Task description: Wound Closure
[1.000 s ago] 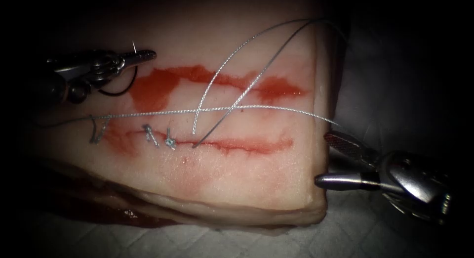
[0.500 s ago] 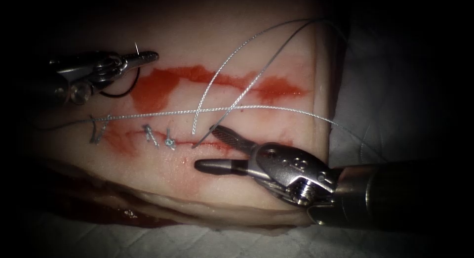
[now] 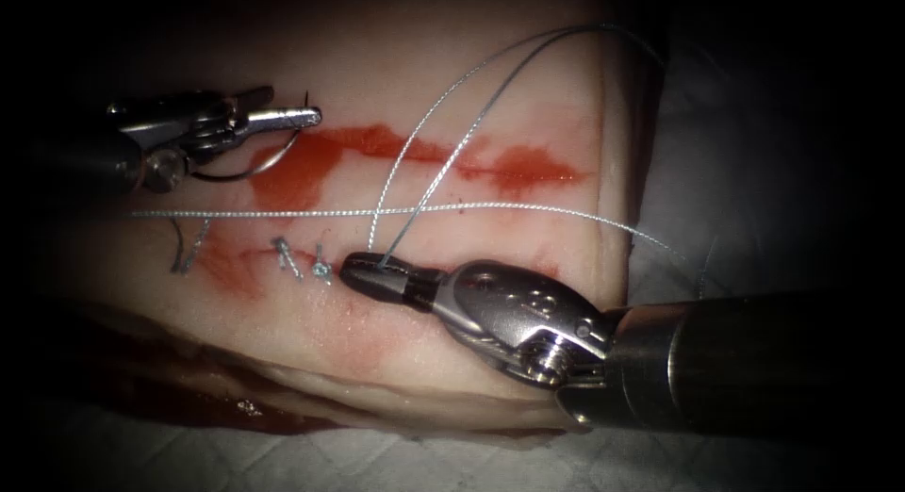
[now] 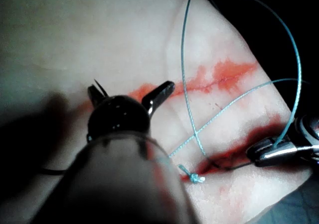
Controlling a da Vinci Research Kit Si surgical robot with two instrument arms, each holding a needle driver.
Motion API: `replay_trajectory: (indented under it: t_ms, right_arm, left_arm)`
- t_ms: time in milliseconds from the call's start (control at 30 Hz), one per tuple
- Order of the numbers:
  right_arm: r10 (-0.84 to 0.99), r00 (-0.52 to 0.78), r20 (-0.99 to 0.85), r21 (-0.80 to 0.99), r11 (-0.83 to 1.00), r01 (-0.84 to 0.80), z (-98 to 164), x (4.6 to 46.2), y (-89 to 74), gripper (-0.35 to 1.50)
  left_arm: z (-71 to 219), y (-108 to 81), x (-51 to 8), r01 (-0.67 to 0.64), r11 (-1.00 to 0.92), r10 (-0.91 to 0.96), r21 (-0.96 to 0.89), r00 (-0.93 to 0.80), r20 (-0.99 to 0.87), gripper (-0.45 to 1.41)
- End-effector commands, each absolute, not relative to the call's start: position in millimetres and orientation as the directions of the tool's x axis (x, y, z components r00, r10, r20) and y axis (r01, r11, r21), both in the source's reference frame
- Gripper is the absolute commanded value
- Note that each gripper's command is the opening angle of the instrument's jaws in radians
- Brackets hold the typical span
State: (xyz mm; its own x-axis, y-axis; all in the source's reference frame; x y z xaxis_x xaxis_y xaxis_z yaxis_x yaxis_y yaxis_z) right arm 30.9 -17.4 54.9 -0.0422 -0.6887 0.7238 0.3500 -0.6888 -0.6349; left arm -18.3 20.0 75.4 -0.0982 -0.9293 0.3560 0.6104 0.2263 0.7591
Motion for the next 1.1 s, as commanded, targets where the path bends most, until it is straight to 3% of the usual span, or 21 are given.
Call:
replay_trajectory:
  t_ms: [33, 133, 200, 567, 1100]
  right_arm:
    - [-0.695, -0.049, 0.718, -0.64, -0.686, 0.348, 54.7, 30.2, -17.2, -0.35]
    - [-0.703, -0.041, 0.71, -0.639, -0.668, 0.38, 53.7, 27.1, -15.8, -0.35]
    - [-0.715, -0.029, 0.699, -0.635, -0.639, 0.434, 52.5, 21.5, -13.3, -0.35]
    - [-0.711, 0.043, 0.702, -0.56, -0.514, 0.65, 50.7, 2.5, -5.2, -0.35]
    - [-0.66, 0.063, 0.749, -0.373, -0.34, 0.863, 52.0, -13.1, 0.2, -0.35]
  left_arm:
    - [75.8, 20.2, -18.8, 0.609, 0.227, -0.929, 0.76, -0.099, 0.356, 0.86]
    - [75.3, 20.3, -18.8, 0.601, 0.226, -0.932, 0.766, -0.094, 0.349, 0.89]
    - [73.7, 20.6, -18.7, 0.577, 0.223, -0.938, 0.786, -0.091, 0.333, 0.89]
    - [71.5, 20.6, -18.2, 0.53, 0.244, -0.928, 0.812, -0.116, 0.355, 0.89]
    - [72.3, 20.1, -18.4, 0.532, 0.251, -0.924, 0.809, -0.116, 0.363, 0.88]
